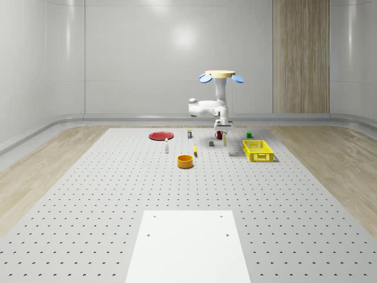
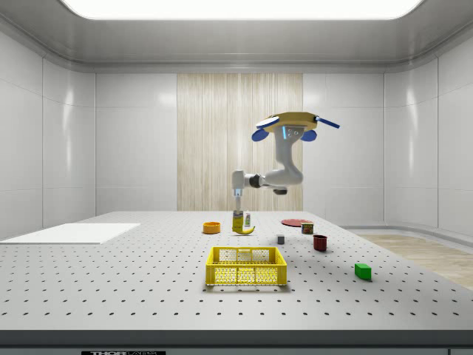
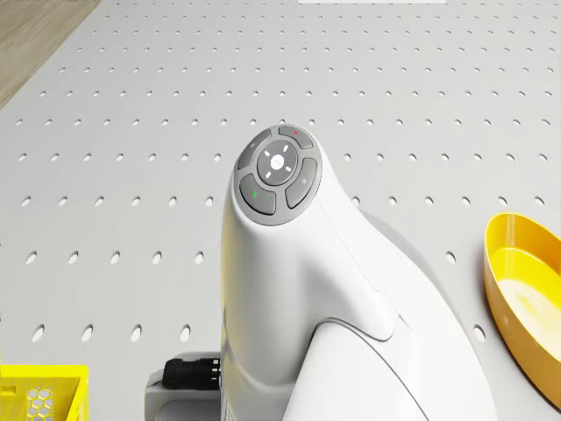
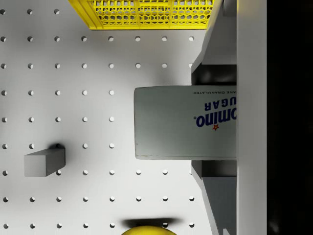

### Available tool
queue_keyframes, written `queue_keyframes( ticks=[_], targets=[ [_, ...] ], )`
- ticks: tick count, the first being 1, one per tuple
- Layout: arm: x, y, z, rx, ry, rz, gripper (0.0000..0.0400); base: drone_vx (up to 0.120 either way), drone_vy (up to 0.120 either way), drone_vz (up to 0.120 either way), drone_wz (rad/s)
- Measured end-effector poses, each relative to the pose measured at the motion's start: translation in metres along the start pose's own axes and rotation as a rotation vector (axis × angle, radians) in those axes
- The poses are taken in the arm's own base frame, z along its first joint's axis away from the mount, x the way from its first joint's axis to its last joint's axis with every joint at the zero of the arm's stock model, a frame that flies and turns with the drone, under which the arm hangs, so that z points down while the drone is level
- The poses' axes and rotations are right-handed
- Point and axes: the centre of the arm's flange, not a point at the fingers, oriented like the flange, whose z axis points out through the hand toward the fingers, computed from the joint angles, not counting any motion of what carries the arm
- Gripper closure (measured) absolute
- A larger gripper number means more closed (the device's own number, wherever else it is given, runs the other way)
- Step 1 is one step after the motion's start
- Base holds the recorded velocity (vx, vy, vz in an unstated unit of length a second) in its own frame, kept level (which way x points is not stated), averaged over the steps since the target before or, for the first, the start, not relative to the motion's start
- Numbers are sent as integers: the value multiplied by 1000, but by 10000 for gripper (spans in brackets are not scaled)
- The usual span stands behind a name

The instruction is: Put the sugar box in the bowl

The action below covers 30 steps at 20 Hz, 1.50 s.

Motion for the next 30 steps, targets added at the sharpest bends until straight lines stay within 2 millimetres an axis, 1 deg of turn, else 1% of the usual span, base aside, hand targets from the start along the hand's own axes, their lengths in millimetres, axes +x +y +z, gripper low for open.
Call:
queue_keyframes(
  ticks=[3,7,12,16,19,30],
  targets=[
    [0,0,-1,0,0,1,236,120,-120,120,0],
    [0,0,-1,0,0,1,236,120,-120,0,0],
    [0,0,-2,0,0,1,236,120,-120,104,0],
    [0,0,-2,0,0,1,236,120,-120,0,0],
    [0,0,-2,0,0,1,236,120,-120,107,0],
    [0,0,-2,0,0,1,236,120,-120,0,0]
  ],
)
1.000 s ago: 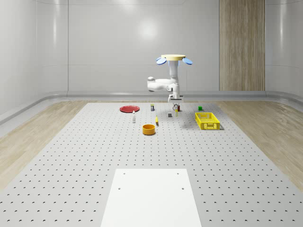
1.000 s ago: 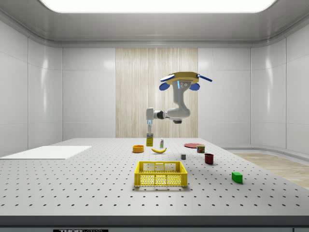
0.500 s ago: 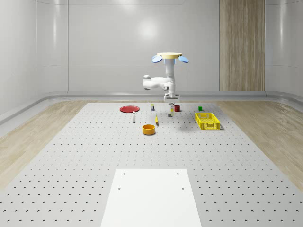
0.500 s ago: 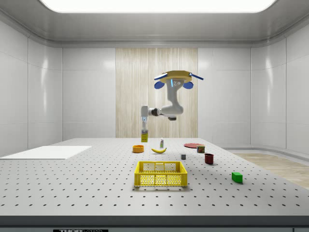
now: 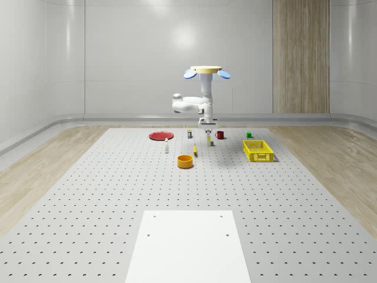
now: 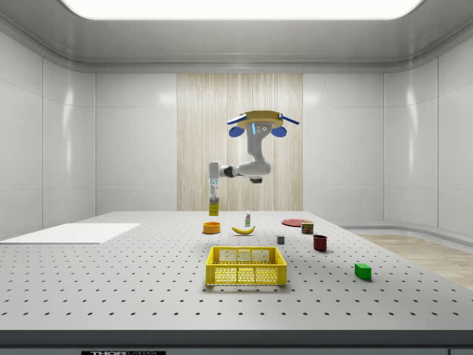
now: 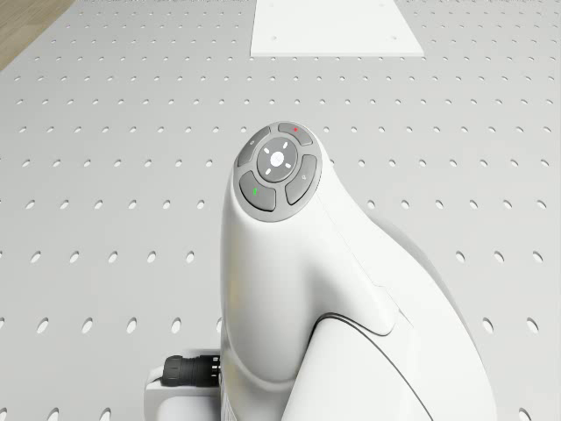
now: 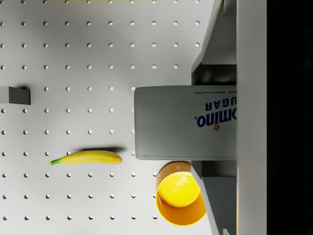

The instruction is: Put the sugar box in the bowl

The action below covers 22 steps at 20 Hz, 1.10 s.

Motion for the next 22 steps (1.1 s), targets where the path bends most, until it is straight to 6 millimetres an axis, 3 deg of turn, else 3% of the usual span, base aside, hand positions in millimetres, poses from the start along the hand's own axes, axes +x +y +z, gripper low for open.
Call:
queue_keyframes(
  ticks=[8,22],
  targets=[
    [0,0,0,0,0,0,236,120,-120,0,0],
    [0,0,0,0,0,0,236,-26,-120,0,0]
  ],
)
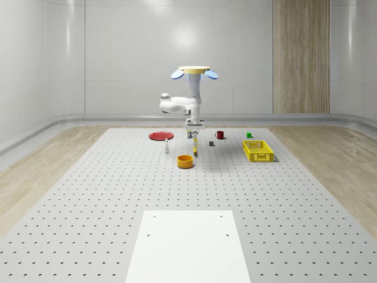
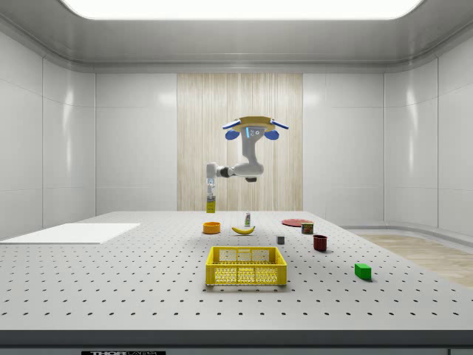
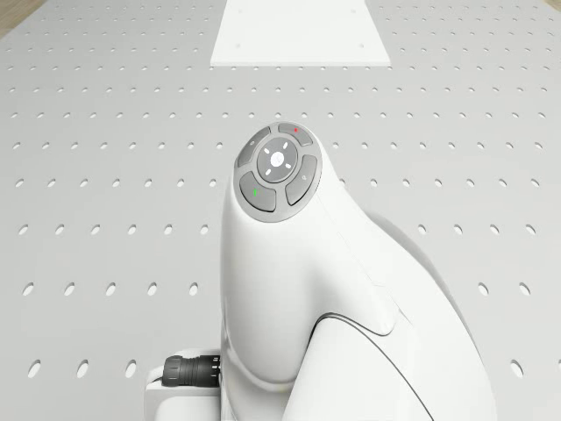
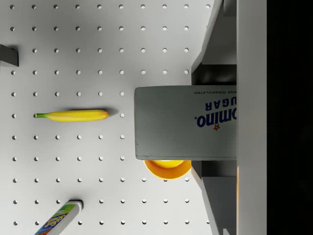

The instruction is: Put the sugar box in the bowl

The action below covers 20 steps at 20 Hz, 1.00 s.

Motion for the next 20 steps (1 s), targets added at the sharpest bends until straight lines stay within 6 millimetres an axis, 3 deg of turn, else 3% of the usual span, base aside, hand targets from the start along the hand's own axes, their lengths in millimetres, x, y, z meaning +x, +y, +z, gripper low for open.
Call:
queue_keyframes(
  ticks=[13,20],
  targets=[
    [0,0,0,0,0,0,236,0,-120,-28,0],
    [0,0,0,0,0,0,236,0,-74,0,0]
  ],
)
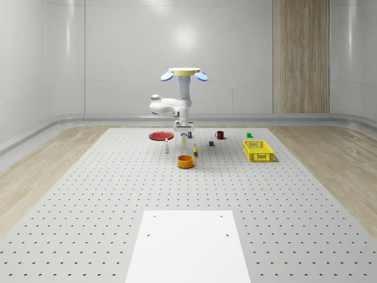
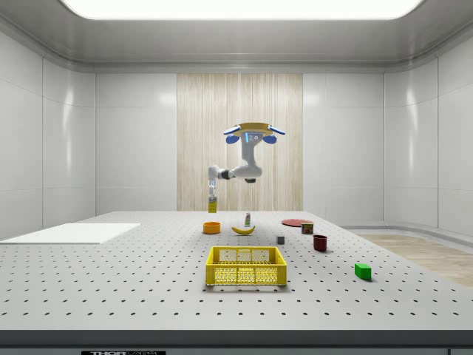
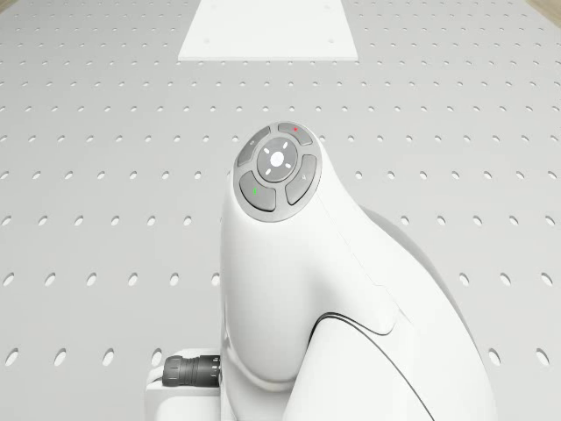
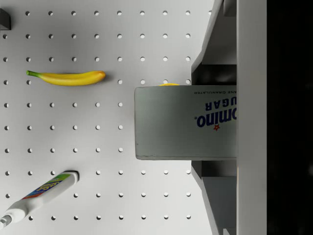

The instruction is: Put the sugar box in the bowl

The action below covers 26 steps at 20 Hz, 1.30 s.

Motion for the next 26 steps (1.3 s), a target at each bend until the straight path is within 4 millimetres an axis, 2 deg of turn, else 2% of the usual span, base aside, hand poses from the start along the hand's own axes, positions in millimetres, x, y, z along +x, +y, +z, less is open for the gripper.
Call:
queue_keyframes(
  ticks=[9,14,26],
  targets=[
    [0,0,0,0,0,0,236,0,9,-107,0],
    [0,0,1,0,0,0,236,0,24,0,0],
    [0,0,47,0,0,1,236,0,0,0,0]
  ],
)
